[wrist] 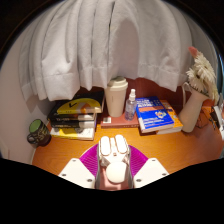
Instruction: Arrange mouse
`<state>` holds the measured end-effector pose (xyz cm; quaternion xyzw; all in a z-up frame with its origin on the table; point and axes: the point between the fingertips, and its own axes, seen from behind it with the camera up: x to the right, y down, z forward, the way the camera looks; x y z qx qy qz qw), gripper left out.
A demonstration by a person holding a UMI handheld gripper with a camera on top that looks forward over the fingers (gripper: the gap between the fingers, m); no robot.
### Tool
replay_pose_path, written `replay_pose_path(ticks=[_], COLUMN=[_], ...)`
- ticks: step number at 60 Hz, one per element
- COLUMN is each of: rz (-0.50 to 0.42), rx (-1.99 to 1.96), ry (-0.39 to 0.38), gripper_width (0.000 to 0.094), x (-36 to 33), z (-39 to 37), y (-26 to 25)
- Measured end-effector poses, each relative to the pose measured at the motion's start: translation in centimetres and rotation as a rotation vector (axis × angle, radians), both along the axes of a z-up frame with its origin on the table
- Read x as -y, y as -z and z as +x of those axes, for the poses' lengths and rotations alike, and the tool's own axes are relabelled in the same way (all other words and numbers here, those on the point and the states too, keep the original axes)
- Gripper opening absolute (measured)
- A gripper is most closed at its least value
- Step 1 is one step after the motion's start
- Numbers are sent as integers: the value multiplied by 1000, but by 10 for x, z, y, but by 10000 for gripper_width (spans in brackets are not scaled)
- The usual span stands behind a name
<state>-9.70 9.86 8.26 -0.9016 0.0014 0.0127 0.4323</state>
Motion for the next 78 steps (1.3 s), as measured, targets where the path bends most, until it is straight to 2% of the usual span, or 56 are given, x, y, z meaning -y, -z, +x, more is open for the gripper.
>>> replay_pose_path(ticks=[12,13,14,15,17,23,28,30,34,37,44,57,78], rz=[-109,-114,-119,-122,-94,-80,-93,-106,-97,-65,-5,57,119], rx=[-6,-3,-1,2,12,38,25,17,17,14,-3,15,9], ry=[25,27,30,30,27,31,39,47,67,68,51,36,-28], gripper_width=[385,343,346,399,399,486,542,598,800,875,876,867,855], x=[16,17,19,21,18,18,19,22,24,27,49,138,256], z=[-7,-6,-5,-5,-5,-4,-4,-2,3,6,14,44,58], y=[85,90,94,95,93,94,94,93,78,58,4,-86,-143])
